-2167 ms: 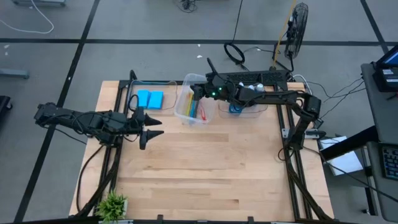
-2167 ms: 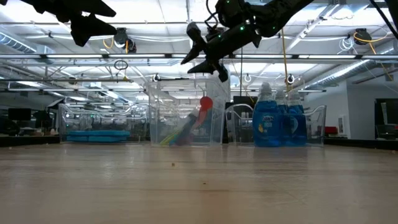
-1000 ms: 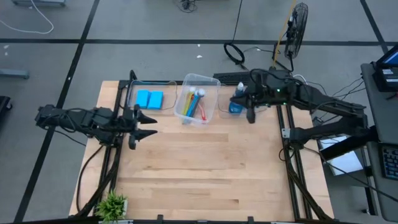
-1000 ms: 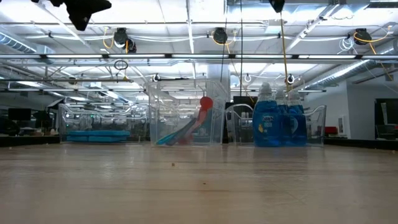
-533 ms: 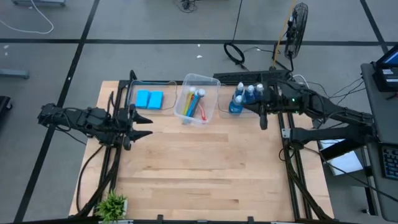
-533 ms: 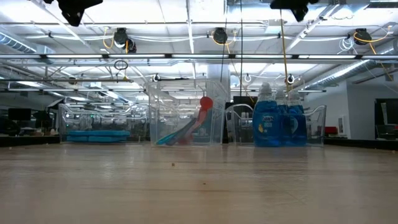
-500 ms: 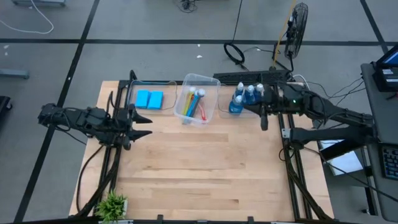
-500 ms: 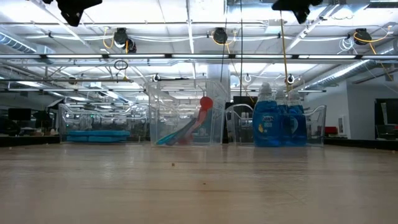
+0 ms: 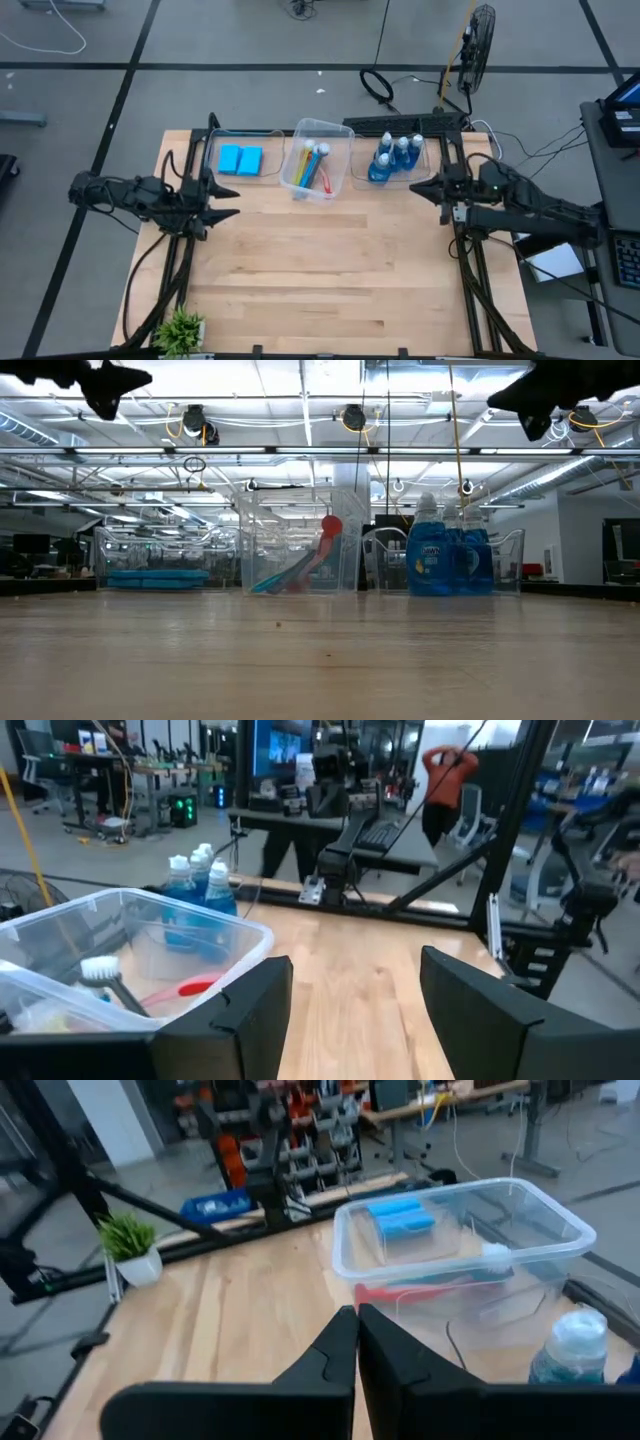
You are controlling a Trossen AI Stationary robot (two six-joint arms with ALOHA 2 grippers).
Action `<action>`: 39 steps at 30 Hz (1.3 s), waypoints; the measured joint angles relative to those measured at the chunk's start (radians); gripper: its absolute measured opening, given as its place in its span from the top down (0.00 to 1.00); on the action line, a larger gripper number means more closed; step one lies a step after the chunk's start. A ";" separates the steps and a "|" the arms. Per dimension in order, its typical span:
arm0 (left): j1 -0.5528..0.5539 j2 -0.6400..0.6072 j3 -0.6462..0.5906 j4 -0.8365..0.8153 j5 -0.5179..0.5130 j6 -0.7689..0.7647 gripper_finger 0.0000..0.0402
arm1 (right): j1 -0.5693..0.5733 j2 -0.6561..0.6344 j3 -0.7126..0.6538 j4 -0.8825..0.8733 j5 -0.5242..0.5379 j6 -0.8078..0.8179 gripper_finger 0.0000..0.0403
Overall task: Pick & Place Kitchen Sink Supplies
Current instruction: Return to Home Position
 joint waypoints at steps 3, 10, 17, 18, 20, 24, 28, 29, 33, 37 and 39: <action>0.000 -0.057 -0.071 0.045 0.000 -0.003 0.44 | 0.000 -0.073 -0.041 -0.001 -0.003 0.021 1.00; 0.000 -0.185 -0.171 0.036 -0.005 -0.014 0.44 | 0.000 -0.188 -0.149 -0.001 0.003 0.046 1.00; 0.000 -0.277 -0.247 0.038 -0.019 -0.022 0.44 | 0.000 -0.258 -0.255 -0.001 0.004 0.101 1.00; 0.000 -0.278 -0.249 0.020 -0.018 -0.022 0.44 | 0.000 -0.268 -0.268 0.000 0.004 0.106 1.00; 0.000 -0.278 -0.249 0.009 -0.018 -0.027 0.44 | 0.000 -0.281 -0.299 0.037 0.002 0.120 1.00; 0.000 -0.278 -0.248 0.015 -0.019 -0.016 0.44 | 0.000 -0.314 -0.374 0.122 -0.014 0.121 1.00; 0.000 -0.278 -0.248 -0.017 -0.028 -0.014 0.44 | 0.000 -0.329 -0.449 0.158 -0.020 0.126 1.00; 0.000 -0.278 -0.248 -0.015 -0.032 -0.014 0.44 | -0.001 -0.328 -0.461 0.177 -0.018 0.135 1.00; 0.000 -0.278 -0.248 -0.028 -0.051 -0.021 0.44 | 0.000 -0.327 -0.511 0.227 -0.015 0.157 1.00; 0.000 -0.278 -0.248 -0.046 -0.066 -0.024 0.44 | 0.000 -0.325 -0.549 0.343 0.030 0.114 1.00; 0.000 -0.277 -0.248 -0.046 -0.072 -0.028 0.44 | 0.000 -0.327 -0.556 0.370 0.067 0.076 1.00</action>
